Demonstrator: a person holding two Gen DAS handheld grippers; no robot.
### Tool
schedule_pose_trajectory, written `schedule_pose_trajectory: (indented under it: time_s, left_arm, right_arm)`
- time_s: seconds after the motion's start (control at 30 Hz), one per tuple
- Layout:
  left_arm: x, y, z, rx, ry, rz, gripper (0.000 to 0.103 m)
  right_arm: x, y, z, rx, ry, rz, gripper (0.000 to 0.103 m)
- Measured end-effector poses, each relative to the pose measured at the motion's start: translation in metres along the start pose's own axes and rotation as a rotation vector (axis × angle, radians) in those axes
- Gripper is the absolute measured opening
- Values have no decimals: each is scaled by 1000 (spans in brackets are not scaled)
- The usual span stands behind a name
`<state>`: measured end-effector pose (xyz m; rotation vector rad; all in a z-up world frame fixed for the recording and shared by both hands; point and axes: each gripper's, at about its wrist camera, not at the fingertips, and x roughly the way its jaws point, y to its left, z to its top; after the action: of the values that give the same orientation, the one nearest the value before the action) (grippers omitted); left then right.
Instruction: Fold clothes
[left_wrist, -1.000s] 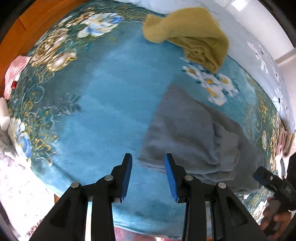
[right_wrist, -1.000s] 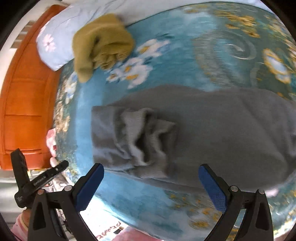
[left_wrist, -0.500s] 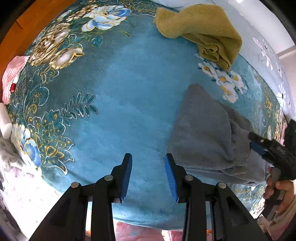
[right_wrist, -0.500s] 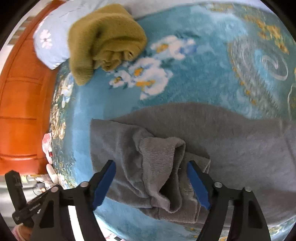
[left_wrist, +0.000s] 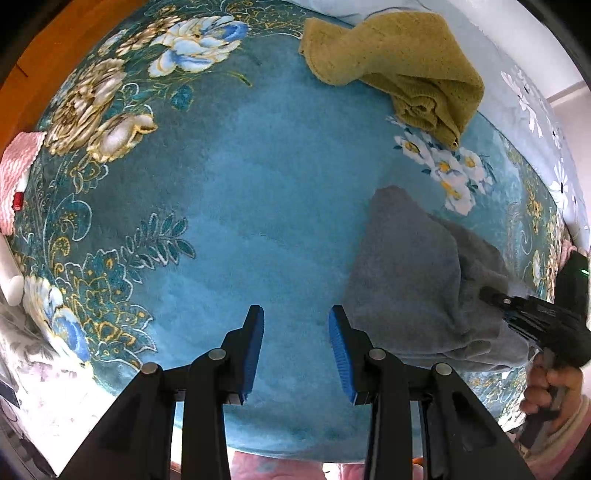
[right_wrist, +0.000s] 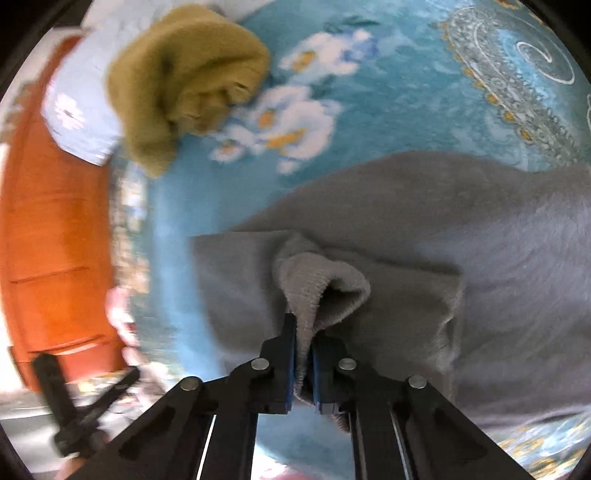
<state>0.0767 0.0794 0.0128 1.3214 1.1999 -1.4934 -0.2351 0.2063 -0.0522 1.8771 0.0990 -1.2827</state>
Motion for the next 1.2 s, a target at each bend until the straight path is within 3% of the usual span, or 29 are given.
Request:
schedule_pose_trajectory:
  time_s: [0.07,0.13,0.33,0.53,0.67,0.77,0.87,1.0,1.1,1.2]
  left_arm:
    - [2,-5,1,9,6,-6,37]
    - [5,-11,1,23,14,-11,37]
    - [10,-28,-6,63,37,-10,37]
    - [10,-42,-14,67,50,16,37]
    - [2,-57,-15,74,28,21,37]
    - [-6,-76,-14,84,2,19,37]
    - [-14,-99,-15,97,-31,13,37]
    - [-20,-140,-22,119,-61,3,37]
    - [-21,-166,-27,138,-68,-4,37]
    - [-20,-190,-37,159,-69,2,37]
  right_arm:
    - [-21,5,-7,3,-45,66,7]
    - [-34,-2,-12,20,-71,68,7]
    - [-23,-63,-6,106,-16,-142,7]
    - [0,-88,3,162,23,-170,7]
    - [-15,-84,6,143,5,-144,15]
    - [-58,-89,1,124,-94,-130,34]
    - [-114,-115,-5,184,-226,-112,39]
    - [-192,-177,-19,334,-397,-143,54]
    - [-223,-229,-35,463,-442,-196,62]
    - [-229,-271,-47,550,-432,-171,67]
